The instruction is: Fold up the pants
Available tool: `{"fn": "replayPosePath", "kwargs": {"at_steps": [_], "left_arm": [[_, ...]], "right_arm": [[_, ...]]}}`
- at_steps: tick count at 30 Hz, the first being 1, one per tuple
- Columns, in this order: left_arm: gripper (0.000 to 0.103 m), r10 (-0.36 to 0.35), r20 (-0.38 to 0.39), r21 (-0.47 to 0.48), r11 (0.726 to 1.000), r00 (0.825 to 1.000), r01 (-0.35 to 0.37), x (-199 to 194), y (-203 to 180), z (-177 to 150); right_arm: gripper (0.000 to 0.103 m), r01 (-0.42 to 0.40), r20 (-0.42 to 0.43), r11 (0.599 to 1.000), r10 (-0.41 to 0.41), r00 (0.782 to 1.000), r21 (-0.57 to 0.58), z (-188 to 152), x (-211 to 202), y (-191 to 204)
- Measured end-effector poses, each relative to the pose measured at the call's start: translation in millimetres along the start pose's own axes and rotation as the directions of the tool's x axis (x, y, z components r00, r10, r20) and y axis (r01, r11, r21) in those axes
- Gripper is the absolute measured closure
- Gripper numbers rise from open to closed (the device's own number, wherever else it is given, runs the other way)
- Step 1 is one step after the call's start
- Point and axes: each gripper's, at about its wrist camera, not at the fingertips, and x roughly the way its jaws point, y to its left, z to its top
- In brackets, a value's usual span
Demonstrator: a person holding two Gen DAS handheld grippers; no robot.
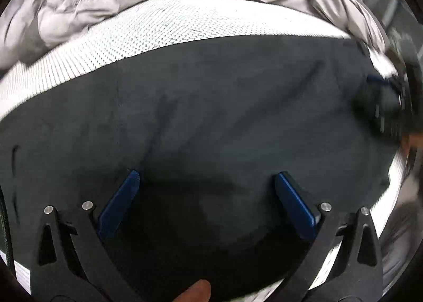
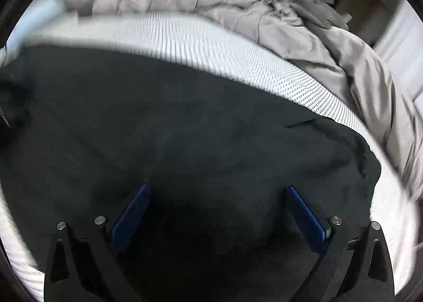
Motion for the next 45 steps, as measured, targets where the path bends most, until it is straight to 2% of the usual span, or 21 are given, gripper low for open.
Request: {"fn": "replayPosePath", "kwargs": {"at_steps": [2, 4, 5, 6, 8, 9, 11, 13, 16, 18, 24, 27, 29, 30, 32, 33, 35, 37, 39, 41, 45], "left_arm": [[0.001, 0.038, -0.002, -0.011, 0.999, 0.999, -0.038, -2, 11, -5], [0.001, 0.054, -0.002, -0.072, 0.996, 0.999, -0.054, -5, 35, -9], [0.001, 0.056, -0.002, -0.098, 0.994, 0.998, -0.056, -7, 41, -12], [0.001, 0.056, -0.001, -0.126, 0.990, 0.998, -0.056, -10, 49, -12], [0.001, 0.044, -0.008, -0.156, 0.987, 0.999, -0.045, -15, 54, -8], [0.001, 0.038, -0.010, -0.168, 0.985, 0.999, -0.039, -16, 57, -5], [0.001, -0.004, 0.018, -0.198, 0.980, 1.000, 0.007, -26, 56, 3], [0.001, -0.026, 0.081, -0.214, 0.976, 0.996, 0.043, -34, 49, 12], [0.001, -0.012, 0.106, -0.189, 0.981, 0.994, 0.032, -26, 29, 35], [0.001, -0.025, 0.069, -0.155, 0.987, 0.997, 0.036, -11, 12, 49], [0.001, -0.008, -0.034, -0.170, 0.985, 0.999, 0.003, 34, 10, 62], [0.001, 0.003, -0.003, -0.186, 0.983, 1.000, -0.004, 36, 28, 60], [0.001, 0.057, -0.019, -0.183, 0.981, 0.998, -0.060, 31, 39, 55], [0.001, 0.099, -0.029, -0.185, 0.977, 0.995, -0.103, 29, 46, 52], [0.001, 0.108, -0.025, -0.210, 0.971, 0.994, -0.111, 29, 61, 49], [0.001, 0.095, -0.023, -0.233, 0.968, 0.995, -0.098, 28, 69, 48], [0.001, 0.083, -0.005, -0.257, 0.963, 0.997, -0.082, 24, 78, 50], [0.001, 0.093, 0.016, -0.277, 0.957, 0.996, -0.085, 16, 81, 54], [0.001, 0.095, 0.062, -0.288, 0.955, 0.994, -0.073, 4, 79, 59], [0.001, 0.092, 0.086, -0.284, 0.957, 0.992, -0.064, 0, 72, 67], [0.001, 0.115, 0.086, -0.202, 0.975, 0.990, -0.096, 2, 41, 86]], "right_arm": [[0.001, 0.007, -0.029, 0.994, -0.004, 1.000, 0.107, -7, 3, -35], [0.000, 0.169, -0.073, 0.967, -0.158, 0.985, 0.192, -20, 7, -80], [0.000, 0.270, -0.126, 0.933, -0.246, 0.961, 0.237, -31, 12, -105], [0.000, 0.302, -0.165, 0.909, -0.264, 0.950, 0.287, -40, 15, -123], [0.001, 0.196, -0.154, 0.853, -0.137, 0.978, 0.483, -58, 17, -158], [0.000, 0.184, -0.148, 0.836, -0.125, 0.981, 0.517, -60, 14, -164], [0.001, 0.226, -0.133, 0.840, -0.184, 0.974, 0.494, -53, -4, -161], [0.000, 0.213, -0.067, 0.857, -0.206, 0.976, 0.469, -40, -25, -147], [0.000, 0.097, 0.016, 0.897, -0.115, 0.993, 0.431, -16, -40, -117], [0.000, 0.003, 0.034, 0.933, -0.016, 0.999, 0.359, 5, -34, -84], [0.002, -0.089, -0.023, 0.989, 0.092, 0.995, 0.120, 45, 13, -6], [0.002, -0.042, -0.072, 0.995, 0.049, 0.996, 0.093, 35, 34, -12], [0.001, 0.027, -0.080, 0.983, -0.013, 0.997, 0.181, 22, 36, -51], [0.002, 0.106, -0.095, 0.966, -0.085, 0.992, 0.235, 18, 38, -71], [0.001, 0.304, -0.188, 0.885, -0.251, 0.949, 0.352, -5, 44, -121], [0.001, 0.337, -0.219, 0.845, -0.267, 0.939, 0.416, -17, 44, -142], [0.001, 0.280, -0.202, 0.799, -0.201, 0.959, 0.532, -30, 41, -164], [0.001, 0.286, -0.179, 0.799, -0.224, 0.958, 0.529, -28, 33, -163], [0.001, 0.310, -0.140, 0.825, -0.277, 0.951, 0.473, -12, 19, -150], [0.001, 0.268, -0.064, 0.860, -0.267, 0.962, 0.434, 6, 2, -131], [0.001, 0.084, 0.047, 0.930, -0.108, 0.993, 0.359, 47, 2, -86]]}}
